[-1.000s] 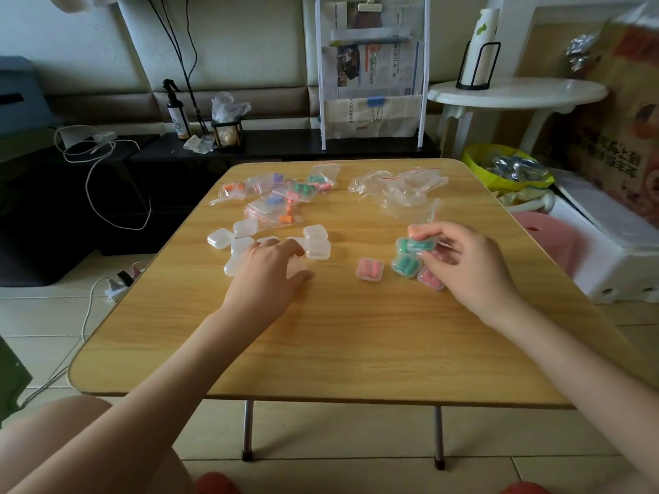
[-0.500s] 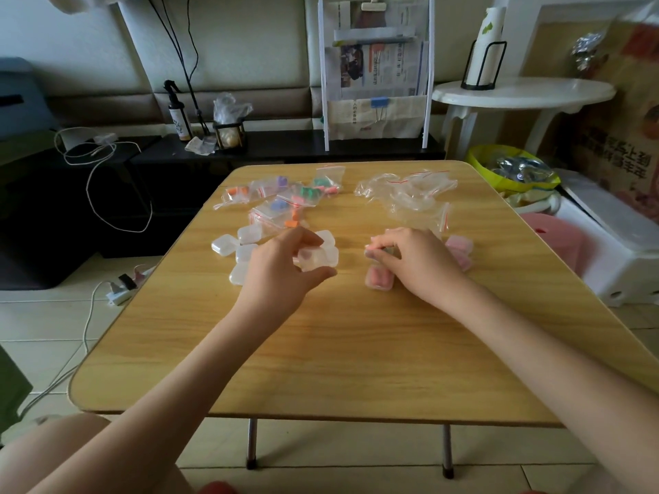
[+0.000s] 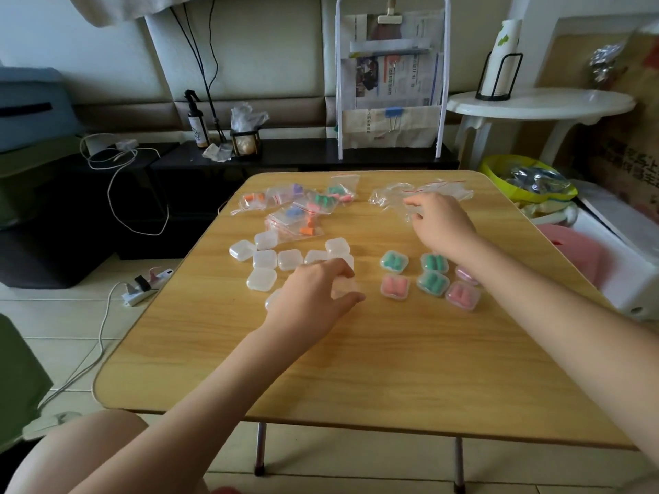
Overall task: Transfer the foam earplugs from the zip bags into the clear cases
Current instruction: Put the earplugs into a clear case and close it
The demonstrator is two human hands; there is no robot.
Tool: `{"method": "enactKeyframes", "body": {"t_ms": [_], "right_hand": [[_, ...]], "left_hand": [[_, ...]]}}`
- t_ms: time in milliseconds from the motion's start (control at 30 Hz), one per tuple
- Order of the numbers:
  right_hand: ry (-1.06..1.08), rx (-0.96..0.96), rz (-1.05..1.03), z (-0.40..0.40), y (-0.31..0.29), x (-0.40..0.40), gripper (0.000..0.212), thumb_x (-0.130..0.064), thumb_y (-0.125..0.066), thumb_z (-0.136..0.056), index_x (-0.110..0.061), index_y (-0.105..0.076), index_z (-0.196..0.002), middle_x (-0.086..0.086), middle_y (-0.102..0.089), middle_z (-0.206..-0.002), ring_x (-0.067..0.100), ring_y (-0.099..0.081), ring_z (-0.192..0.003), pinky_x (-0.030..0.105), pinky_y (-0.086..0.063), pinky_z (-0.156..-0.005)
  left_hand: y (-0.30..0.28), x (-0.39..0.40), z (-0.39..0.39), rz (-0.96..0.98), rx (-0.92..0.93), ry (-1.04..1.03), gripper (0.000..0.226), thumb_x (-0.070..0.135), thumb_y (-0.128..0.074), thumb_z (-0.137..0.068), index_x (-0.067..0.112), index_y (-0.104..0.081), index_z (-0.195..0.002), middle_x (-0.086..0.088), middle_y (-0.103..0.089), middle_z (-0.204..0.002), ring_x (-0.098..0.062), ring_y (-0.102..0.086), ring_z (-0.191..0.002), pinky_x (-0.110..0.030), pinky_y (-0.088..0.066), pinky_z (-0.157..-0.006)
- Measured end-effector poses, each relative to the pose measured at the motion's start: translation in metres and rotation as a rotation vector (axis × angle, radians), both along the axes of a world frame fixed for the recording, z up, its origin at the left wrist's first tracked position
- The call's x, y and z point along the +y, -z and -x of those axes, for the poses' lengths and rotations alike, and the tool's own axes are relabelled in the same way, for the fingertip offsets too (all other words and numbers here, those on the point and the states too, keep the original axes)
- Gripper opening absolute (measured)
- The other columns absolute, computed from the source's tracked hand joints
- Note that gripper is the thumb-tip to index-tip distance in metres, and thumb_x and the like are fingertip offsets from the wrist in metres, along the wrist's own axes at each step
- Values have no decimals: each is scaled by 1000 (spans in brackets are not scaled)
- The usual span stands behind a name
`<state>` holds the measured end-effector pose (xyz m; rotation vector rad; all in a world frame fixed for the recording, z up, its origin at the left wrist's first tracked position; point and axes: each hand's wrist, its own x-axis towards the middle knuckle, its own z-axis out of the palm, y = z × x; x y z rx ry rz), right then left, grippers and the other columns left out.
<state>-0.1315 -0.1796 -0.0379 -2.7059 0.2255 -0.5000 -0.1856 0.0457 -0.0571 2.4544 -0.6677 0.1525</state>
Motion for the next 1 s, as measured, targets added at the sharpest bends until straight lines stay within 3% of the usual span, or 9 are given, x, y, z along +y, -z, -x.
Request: {"method": "enactKeyframes", "body": {"t_ms": [100, 200, 267, 367, 567, 733, 833, 900, 1000], "right_hand": [[-103, 22, 45, -14, -4, 18, 39, -9, -47, -97, -21, -54, -133, 6, -57, -133, 14, -59, -62, 29, -51, -64], [-182, 26, 123, -35, -4, 47, 37, -16, -50, -97, -27, -53, -133, 5, -64, -122, 8, -45, -48, 29, -47, -53], [-203, 21, 157, -53, -1, 66, 40, -18, -53, -96, -29, -52, -134, 3, -61, -127, 11, -56, -66, 28, -46, -57], [-216, 64, 181, -77, 2, 88, 43, -24, -60, -92, -29, -52, -134, 3, -57, -133, 26, -59, -110, 35, -48, -83], [-101, -32, 217, -99, 13, 106, 14, -28, -60, -92, -19, -69, -97, 0, -67, -96, 16, -57, -80, 27, -37, -64], [-9, -344, -338, -81, -3, 97, 9, -12, -62, -89, -12, -71, -87, 1, -68, -84, 14, -63, -77, 27, -50, -66], [-96, -370, -511, -39, -17, 92, 8, -9, -70, -82, -14, -68, -76, -5, -63, -71, 3, -57, -66, 18, -44, -62], [-186, -334, -568, 2, -24, 91, 9, -12, -74, -80, -13, -67, -75, -11, -60, -66, -5, -53, -59, 8, -39, -57], [-298, -222, -643, 58, -27, 89, 17, -18, -79, -77, -11, -65, -70, -12, -57, -61, -10, -51, -50, 8, -37, -52]], "left_hand": [[-1, -1, 0, -80, -11, 10, 34, 36, -62, -89, 23, -58, -120, 1, -60, -117, -16, -54, -105, -22, -37, -75], [-1, 0, -3, -99, -17, 39, 36, 34, -61, -90, 23, -56, -123, 2, -58, -124, -15, -52, -112, -22, -38, -79], [0, 1, -4, -109, -7, 69, 41, 34, -63, -89, 23, -54, -127, 4, -55, -130, -15, -46, -120, -23, -37, -87], [1, 3, -5, -108, -41, 117, 40, 25, -61, -90, 22, -54, -130, 5, -52, -135, -16, -42, -126, -27, -36, -98], [4, 3, -12, -78, -64, 149, 39, 19, -61, -88, 20, -56, -127, 1, -54, -131, -18, -43, -124, -32, -39, -100], [-6, 2, -17, 318, -56, -18, 17, 23, -69, -85, 15, -66, -99, 5, -67, -96, -6, -60, -92, -21, -49, -80], [-21, 5, -18, 584, -65, -141, 12, 24, -69, -86, 14, -64, -91, 10, -66, -85, 2, -60, -81, -10, -47, -68], [-29, 7, -17, 720, -64, -158, 16, 28, -70, -85, 15, -61, -89, 8, -65, -84, 0, -62, -80, -18, -51, -69], [-34, 6, -11, 860, 103, -84, 19, 29, -71, -83, 15, -59, -84, 3, -64, -79, -13, -67, -77, -27, -55, -64]]}}
